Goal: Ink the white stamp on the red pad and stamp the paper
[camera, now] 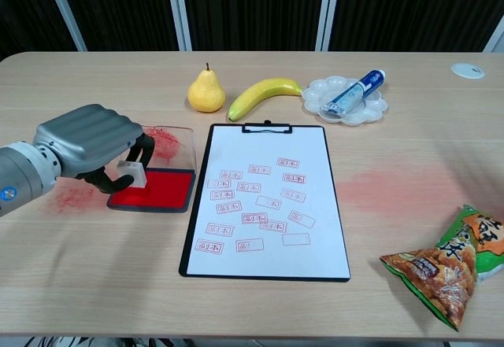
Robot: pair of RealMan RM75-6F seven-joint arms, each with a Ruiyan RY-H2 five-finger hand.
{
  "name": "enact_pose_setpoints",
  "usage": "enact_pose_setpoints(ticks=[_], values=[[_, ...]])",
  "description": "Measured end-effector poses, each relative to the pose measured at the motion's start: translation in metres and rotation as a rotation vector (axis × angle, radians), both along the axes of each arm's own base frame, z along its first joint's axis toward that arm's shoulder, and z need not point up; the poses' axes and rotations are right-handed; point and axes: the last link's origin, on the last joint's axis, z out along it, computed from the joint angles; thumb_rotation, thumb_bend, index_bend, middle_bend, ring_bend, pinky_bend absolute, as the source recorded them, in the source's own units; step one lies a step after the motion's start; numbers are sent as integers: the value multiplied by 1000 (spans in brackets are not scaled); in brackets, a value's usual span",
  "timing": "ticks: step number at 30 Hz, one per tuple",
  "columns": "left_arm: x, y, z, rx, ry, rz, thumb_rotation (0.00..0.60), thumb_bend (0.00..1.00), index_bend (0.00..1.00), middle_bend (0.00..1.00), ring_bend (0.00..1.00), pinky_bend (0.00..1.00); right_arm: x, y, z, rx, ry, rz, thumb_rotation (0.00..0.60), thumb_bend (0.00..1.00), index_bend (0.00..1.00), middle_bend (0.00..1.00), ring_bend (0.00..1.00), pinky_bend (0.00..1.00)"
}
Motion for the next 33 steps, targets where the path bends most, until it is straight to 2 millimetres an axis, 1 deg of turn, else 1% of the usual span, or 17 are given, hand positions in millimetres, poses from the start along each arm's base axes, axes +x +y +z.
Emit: enact_pose_setpoints(ticks=[14,27,33], values=[[2,0,1,6,-4,-2,600,568,749,788,889,1000,0,0,0,0,-1,-1,600,124,22,0,0,219],[21,7,14,35,-53,-26,600,568,747,789,889,1000,0,0,0,0,-2,0,600,124,21,0,0,219],[25,8,10,29,-42,-35,600,568,747,789,889,1000,0,0,0,1,-3,-1,600,124,21,0,0,219]])
